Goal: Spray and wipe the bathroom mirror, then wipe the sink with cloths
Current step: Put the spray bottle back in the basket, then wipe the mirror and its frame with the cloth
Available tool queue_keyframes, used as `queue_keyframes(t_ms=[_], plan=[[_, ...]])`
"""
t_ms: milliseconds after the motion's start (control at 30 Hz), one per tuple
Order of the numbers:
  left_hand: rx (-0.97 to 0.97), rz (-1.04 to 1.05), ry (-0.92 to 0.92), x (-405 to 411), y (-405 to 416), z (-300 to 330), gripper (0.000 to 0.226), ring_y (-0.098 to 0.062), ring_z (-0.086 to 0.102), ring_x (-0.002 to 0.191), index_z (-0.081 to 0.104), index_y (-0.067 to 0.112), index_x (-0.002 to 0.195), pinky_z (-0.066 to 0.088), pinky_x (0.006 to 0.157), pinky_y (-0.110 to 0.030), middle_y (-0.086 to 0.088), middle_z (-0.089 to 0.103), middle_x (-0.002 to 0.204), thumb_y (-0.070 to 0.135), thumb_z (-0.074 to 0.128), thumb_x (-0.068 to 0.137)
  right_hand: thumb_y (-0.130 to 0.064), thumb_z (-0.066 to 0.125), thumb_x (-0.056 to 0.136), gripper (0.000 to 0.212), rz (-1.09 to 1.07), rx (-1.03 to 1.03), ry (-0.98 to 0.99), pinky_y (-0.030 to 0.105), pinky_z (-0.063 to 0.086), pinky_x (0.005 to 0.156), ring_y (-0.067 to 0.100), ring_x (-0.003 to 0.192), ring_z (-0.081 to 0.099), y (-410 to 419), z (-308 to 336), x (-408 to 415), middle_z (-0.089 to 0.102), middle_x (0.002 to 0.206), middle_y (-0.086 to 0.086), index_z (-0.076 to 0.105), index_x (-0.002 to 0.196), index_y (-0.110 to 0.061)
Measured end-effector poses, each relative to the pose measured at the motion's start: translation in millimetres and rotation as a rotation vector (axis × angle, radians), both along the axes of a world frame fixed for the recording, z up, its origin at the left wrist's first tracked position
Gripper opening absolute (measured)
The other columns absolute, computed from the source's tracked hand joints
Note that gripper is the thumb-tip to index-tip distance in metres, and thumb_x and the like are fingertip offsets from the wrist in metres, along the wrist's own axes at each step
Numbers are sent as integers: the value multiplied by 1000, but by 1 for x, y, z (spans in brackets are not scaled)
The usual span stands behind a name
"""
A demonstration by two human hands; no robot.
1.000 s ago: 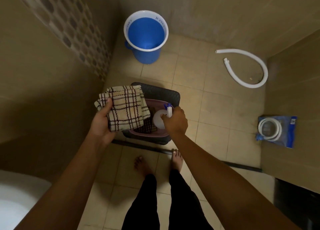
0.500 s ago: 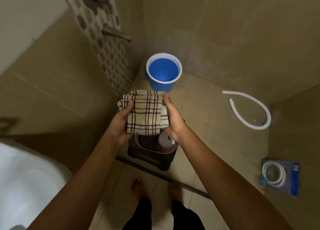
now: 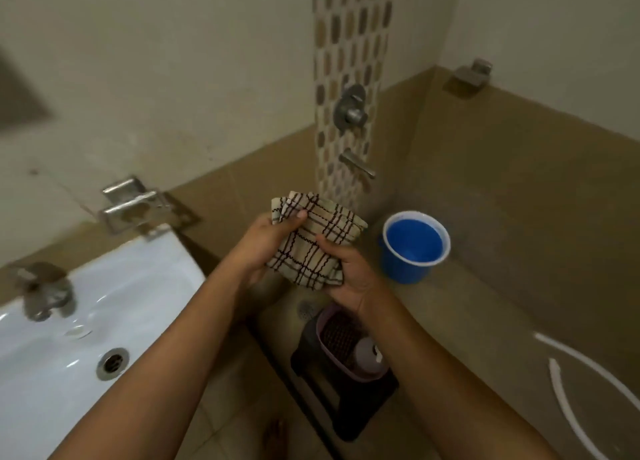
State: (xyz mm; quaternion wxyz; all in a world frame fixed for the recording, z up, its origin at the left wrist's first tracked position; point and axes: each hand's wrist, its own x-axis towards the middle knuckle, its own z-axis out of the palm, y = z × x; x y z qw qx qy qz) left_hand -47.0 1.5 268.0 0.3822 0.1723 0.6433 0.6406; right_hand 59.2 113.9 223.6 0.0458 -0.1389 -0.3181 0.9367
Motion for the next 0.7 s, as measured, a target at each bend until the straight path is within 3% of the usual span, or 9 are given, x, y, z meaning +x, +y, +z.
queue_keyframes(t_ms=[100, 233, 333, 433, 700], plan=[[-1, 176, 229, -9, -32, 25, 25, -21, 74, 89, 69, 8, 108, 57, 77, -33, -7, 77, 98, 22, 69, 88, -15, 56, 92, 39, 81, 34, 2, 42, 57, 89, 29, 112, 66, -21, 27, -17, 67, 123, 15, 58, 129, -8], [26, 375, 375, -20, -88, 59, 25, -13, 73, 77, 69, -1, 102, 55, 66, -24, -4, 76, 87, 14, 75, 82, -14, 51, 95, 42, 226, 47, 89, 45, 54, 96, 31, 118, 62, -63, 55, -42, 63, 129, 17, 52, 137, -8], [44, 440, 395, -26, -138, 77, 25, -16, 71, 80, 69, -2, 98, 56, 70, -26, -4, 75, 85, 17, 74, 84, -17, 61, 87, 51, 344, 18, 166, 50, 44, 106, 34, 127, 55, -100, 74, -56, 57, 137, 19, 52, 136, -7], [102, 502, 361, -26, -185, 92, 20, -21, 72, 81, 71, 2, 98, 58, 72, -30, -13, 75, 91, 19, 70, 86, -16, 72, 77, 50, 436, 5, 225, 50, 45, 105, 35, 123, 58, -140, 90, -68, 60, 133, 20, 62, 125, -6], [126, 597, 457, -33, -318, 145, 31, -26, 71, 84, 68, -3, 106, 59, 77, -35, -21, 74, 99, 24, 63, 93, -4, 57, 89, 38, 525, 107, 237, 53, 53, 94, 38, 117, 62, -273, 143, -103, 64, 127, 22, 60, 127, -3]])
